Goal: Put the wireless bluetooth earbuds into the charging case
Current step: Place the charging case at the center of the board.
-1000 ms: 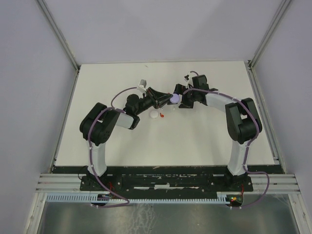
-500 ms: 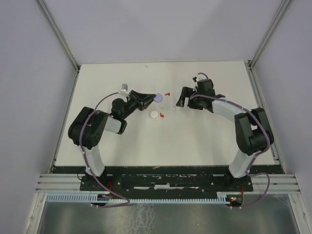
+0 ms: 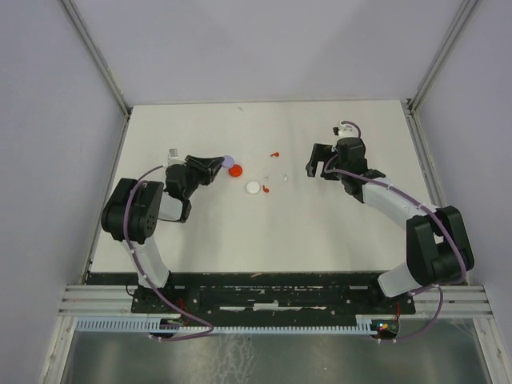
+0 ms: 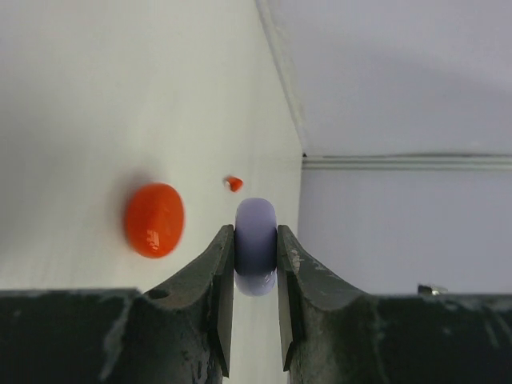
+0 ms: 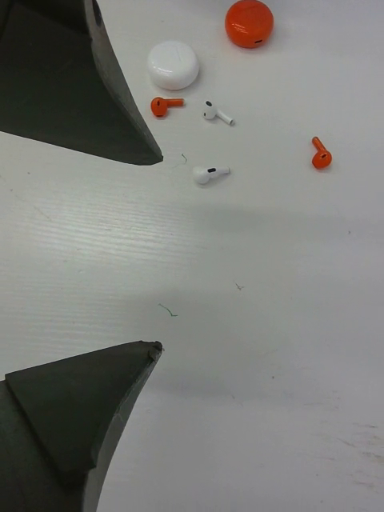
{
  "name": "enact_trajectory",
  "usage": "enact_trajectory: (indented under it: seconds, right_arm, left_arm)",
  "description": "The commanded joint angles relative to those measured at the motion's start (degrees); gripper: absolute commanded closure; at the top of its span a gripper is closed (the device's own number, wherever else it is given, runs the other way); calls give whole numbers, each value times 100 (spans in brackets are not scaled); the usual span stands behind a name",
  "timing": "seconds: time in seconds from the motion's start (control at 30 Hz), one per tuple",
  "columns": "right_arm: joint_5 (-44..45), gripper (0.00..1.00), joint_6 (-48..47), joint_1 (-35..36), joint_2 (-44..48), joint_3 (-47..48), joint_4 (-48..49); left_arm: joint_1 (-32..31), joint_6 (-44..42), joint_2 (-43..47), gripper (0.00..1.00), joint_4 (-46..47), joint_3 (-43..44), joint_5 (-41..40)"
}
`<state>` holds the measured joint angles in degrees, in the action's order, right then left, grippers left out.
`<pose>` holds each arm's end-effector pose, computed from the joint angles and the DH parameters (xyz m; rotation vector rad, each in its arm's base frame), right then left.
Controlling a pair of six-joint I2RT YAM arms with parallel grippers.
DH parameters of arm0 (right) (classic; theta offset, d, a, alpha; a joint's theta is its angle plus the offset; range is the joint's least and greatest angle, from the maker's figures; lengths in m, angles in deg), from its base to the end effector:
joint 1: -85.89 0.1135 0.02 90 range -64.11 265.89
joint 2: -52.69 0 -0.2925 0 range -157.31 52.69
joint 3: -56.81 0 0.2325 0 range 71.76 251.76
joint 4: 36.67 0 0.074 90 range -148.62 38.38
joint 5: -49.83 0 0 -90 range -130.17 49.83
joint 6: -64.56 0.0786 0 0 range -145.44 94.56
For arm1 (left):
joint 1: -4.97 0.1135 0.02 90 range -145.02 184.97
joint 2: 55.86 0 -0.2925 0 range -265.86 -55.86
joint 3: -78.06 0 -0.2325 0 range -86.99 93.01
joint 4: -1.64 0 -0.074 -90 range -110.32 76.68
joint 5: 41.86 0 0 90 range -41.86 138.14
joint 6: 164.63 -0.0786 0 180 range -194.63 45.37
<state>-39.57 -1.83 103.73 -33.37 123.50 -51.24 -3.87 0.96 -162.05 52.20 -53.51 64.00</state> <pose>0.3295 0.1052 0.2430 0.1164 2.1881 0.4021 0.3663 -0.0787 0.1790 -0.8351 1.6843 -1.2979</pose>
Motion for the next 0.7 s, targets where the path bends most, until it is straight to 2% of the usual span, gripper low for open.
enact_trajectory:
  seconds: [0.0, 0.13, 0.33, 0.67]
  right_arm:
    - [172, 1, -187, -9, 273, -17, 226]
    - [-59, 1, -86, -11, 313, -58, 370]
    - [-259, 1, -102, -5, 146, -5, 416]
    - [-380, 1, -144, 3, 45, 45, 429]
  left_arm:
    - [212, -610, 252, 97, -827, 352, -698]
    - [252, -924, 118, 97, -1318, 756, -1053]
    - [270, -1183, -340, 96, -1842, 1438, -1160]
    - [300, -1241, -1029, 90, -2033, 2024, -995]
